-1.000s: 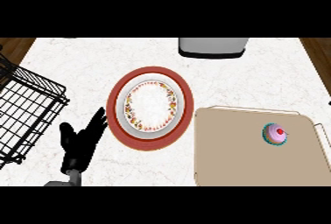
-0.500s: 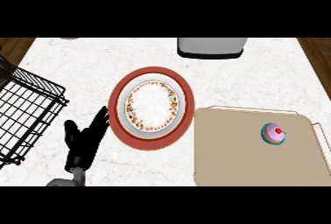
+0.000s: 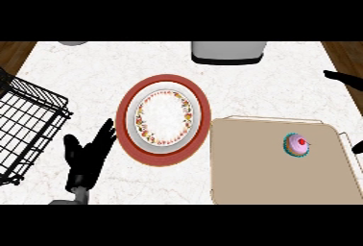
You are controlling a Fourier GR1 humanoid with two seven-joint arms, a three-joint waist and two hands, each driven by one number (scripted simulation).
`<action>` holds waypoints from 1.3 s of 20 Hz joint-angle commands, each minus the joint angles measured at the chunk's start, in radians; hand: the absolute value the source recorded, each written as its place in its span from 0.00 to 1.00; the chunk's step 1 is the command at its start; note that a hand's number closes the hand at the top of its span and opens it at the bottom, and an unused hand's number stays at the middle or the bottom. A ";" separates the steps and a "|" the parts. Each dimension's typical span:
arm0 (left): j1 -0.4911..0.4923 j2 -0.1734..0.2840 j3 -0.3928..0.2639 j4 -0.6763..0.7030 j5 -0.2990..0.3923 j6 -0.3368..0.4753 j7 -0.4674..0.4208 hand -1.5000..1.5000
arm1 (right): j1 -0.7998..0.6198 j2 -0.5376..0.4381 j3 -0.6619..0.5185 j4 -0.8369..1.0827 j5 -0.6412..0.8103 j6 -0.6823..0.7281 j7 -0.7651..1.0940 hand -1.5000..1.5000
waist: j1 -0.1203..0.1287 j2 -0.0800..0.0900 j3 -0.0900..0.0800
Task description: Pick the cupcake from the tray and place it in the plate
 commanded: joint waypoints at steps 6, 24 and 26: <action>-0.009 -0.005 0.025 0.048 -0.020 -0.021 -0.043 0.50 | 0.073 0.108 0.026 -0.189 0.136 -0.001 0.222 0.00 | -0.001 0.001 0.000; 0.019 -0.019 0.059 -0.002 -0.021 -0.067 -0.007 0.50 | 0.219 0.268 -0.060 -0.355 0.385 0.026 0.308 0.00 | 0.001 0.001 0.001; 0.023 -0.040 0.045 0.021 -0.042 -0.059 -0.028 0.50 | 0.243 0.246 -0.080 -0.234 0.450 -0.034 0.177 0.00 | 0.001 0.002 0.001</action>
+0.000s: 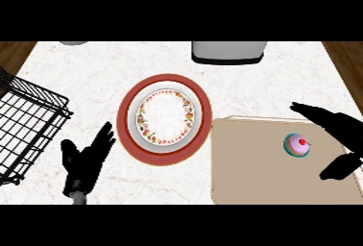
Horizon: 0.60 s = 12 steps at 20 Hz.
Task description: Pick the cupcake from the tray and place it in the plate
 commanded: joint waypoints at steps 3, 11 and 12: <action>-0.023 -0.010 0.012 0.008 -0.009 -0.001 0.013 0.50 | -0.047 0.130 0.051 0.098 0.147 -0.075 0.026 0.00 | 0.004 0.001 0.000; -0.026 -0.042 -0.025 -0.047 -0.055 0.014 0.080 0.50 | -0.027 0.146 0.003 0.158 0.222 -0.051 -0.061 0.00 | 0.000 0.000 0.000; 0.030 -0.027 -0.005 -0.113 -0.039 0.012 0.084 0.50 | -0.058 0.139 -0.008 0.156 0.230 -0.003 -0.054 0.00 | 0.002 0.000 0.000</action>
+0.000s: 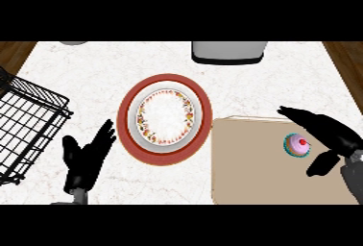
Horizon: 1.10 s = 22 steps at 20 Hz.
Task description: Pick the cupcake from the tray and place it in the plate
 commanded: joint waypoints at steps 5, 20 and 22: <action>0.022 -0.010 -0.002 -0.030 -0.022 0.008 0.011 0.50 | -0.049 0.001 0.031 0.130 0.146 -0.092 -0.145 1.00 | 0.002 0.000 0.000; -0.008 -0.031 -0.015 0.011 -0.017 -0.015 0.010 0.50 | -0.058 0.534 0.194 -0.026 0.254 -0.286 0.399 1.00 | 0.041 -0.021 -0.002; -0.004 -0.022 -0.013 0.011 -0.016 -0.021 0.014 0.50 | -0.076 0.537 0.231 -0.078 0.247 -0.366 0.455 1.00 | 0.060 -0.029 0.002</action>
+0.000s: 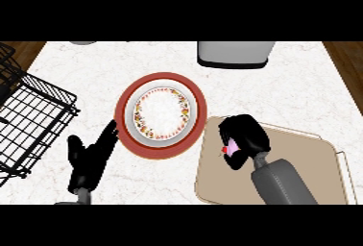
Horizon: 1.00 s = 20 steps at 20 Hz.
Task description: Pick the cupcake from the tray and place it in the plate
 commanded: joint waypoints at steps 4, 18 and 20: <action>0.000 -0.001 -0.021 0.016 -0.004 -0.021 -0.004 0.50 | -0.070 0.089 0.129 -0.142 0.000 -0.265 0.293 1.00 | 0.045 -0.010 0.009; -0.053 -0.021 -0.037 0.027 -0.019 -0.007 0.011 0.50 | -0.133 0.091 0.378 -0.254 0.105 -0.837 0.954 1.00 | 0.047 0.012 0.008; -0.050 -0.016 -0.030 0.025 -0.015 -0.010 0.002 0.50 | -0.148 0.091 0.405 -0.215 0.156 -0.909 1.026 1.00 | 0.054 0.018 0.007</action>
